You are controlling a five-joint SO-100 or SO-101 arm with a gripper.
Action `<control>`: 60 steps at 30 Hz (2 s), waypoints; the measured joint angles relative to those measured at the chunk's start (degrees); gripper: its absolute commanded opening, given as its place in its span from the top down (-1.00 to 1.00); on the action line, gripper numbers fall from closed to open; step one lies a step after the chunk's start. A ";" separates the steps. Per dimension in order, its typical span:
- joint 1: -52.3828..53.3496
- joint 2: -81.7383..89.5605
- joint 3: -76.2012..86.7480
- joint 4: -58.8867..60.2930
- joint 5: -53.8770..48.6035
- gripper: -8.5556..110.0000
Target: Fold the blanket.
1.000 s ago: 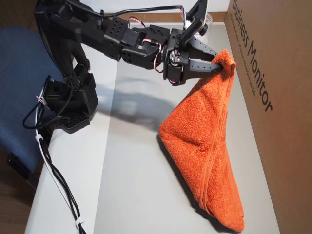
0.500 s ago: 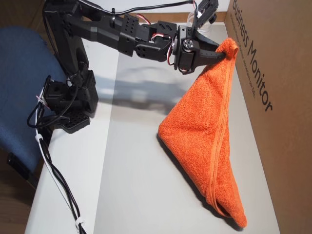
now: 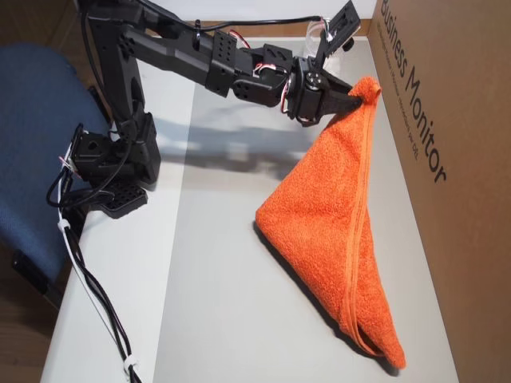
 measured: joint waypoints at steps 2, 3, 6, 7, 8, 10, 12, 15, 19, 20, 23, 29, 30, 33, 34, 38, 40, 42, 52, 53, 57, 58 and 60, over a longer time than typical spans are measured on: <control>-0.09 -1.32 0.00 0.00 -1.05 0.86; -0.35 -2.02 0.00 0.00 -1.49 0.86; -1.14 -3.96 0.00 0.00 -2.29 0.86; -1.32 -4.48 0.00 0.00 -2.29 0.86; -1.76 -5.27 -0.09 0.00 -2.20 0.86; -2.37 -6.86 -0.53 -0.35 -2.72 0.86; -3.16 -8.61 -1.41 -1.85 -2.72 0.86; -4.83 -12.13 -3.69 -4.92 -2.81 0.86; -6.59 -16.96 -7.56 -6.59 -2.81 0.86; -6.86 -17.93 -8.35 -6.59 -2.81 0.86; -7.29 -20.21 -10.11 -6.59 -2.81 0.86; -7.56 -22.59 -10.72 -6.59 -2.81 0.86; -7.56 -22.94 -10.72 -6.59 -2.81 0.86; -7.82 -24.26 -10.72 -6.59 -2.81 0.85; -7.82 -24.70 -10.81 -6.59 -2.81 0.85; -8.00 -25.84 -11.07 -6.59 -2.90 0.84; -8.00 -26.37 -11.07 -6.59 -2.90 0.84; -8.00 -26.63 -11.07 -6.59 -2.90 0.84; -8.44 -28.48 -11.07 -6.59 -2.20 0.64; -8.61 -28.56 -11.07 -6.59 -2.11 0.62; -8.61 -29.36 -11.16 -6.59 -1.76 0.60; -8.61 -29.36 -11.16 -6.59 -1.76 0.60; -8.61 -29.44 -11.16 -6.59 -1.76 0.60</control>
